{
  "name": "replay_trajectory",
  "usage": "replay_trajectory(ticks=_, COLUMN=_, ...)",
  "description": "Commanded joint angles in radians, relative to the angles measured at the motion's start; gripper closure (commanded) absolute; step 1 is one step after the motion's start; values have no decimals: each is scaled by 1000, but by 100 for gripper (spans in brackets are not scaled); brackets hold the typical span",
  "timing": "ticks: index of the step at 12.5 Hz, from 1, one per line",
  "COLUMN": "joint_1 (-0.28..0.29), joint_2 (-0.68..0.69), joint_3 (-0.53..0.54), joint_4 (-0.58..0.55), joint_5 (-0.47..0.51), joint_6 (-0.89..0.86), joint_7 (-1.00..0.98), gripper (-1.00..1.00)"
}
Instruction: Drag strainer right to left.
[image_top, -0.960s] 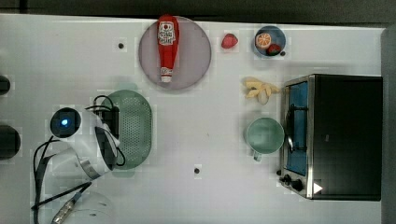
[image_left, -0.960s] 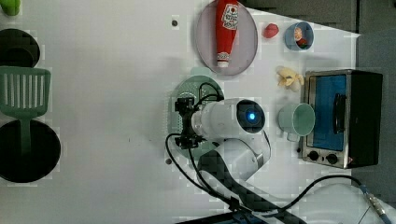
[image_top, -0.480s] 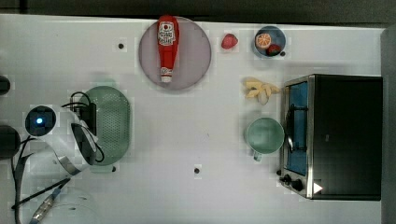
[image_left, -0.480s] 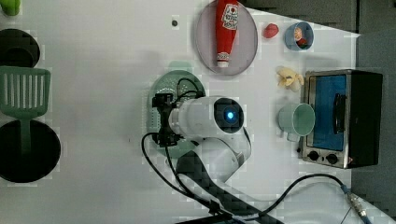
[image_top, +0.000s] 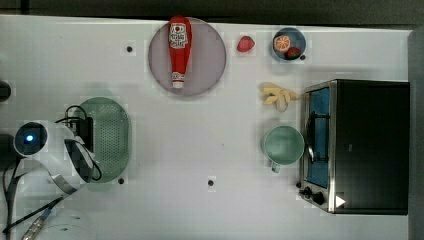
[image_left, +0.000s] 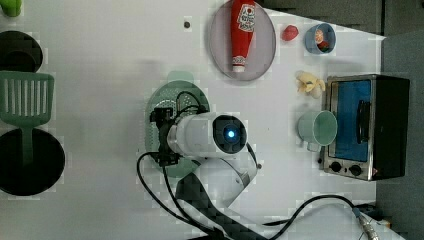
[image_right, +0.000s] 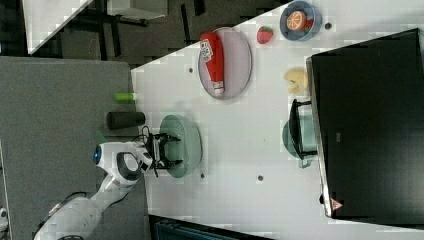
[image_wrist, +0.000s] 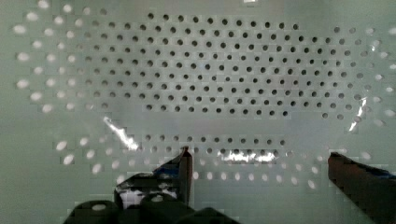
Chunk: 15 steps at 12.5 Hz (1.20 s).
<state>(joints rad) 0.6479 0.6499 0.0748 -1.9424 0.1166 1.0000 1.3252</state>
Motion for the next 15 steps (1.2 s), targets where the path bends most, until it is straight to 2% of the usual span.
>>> replay_trajectory(ticks=1, joint_1=37, joint_2=25, joint_3=-16, joint_4=68, joint_5=4, joint_6=1, joint_7=87, gripper=-100)
replay_trajectory(ticks=4, joint_1=37, joint_2=6, joint_3=-37, joint_4=67, joint_5=1, joint_6=-30, joint_7=61, gripper=-100)
replay_trajectory(ticks=6, joint_1=36, joint_2=-65, joint_3=-73, joint_4=54, joint_5=-14, joint_6=-165, joint_7=-64, gripper=-100)
replay_trajectory(ticks=10, joint_1=29, joint_2=-283, joint_3=-187, joint_4=51, joint_5=-14, joint_6=-448, joint_7=-342, gripper=-100)
replay_trajectory(ticks=15, joint_1=-9, joint_2=-575, joint_3=-401, joint_4=53, joint_5=-15, joint_6=-638, joint_7=-678, gripper=-100)
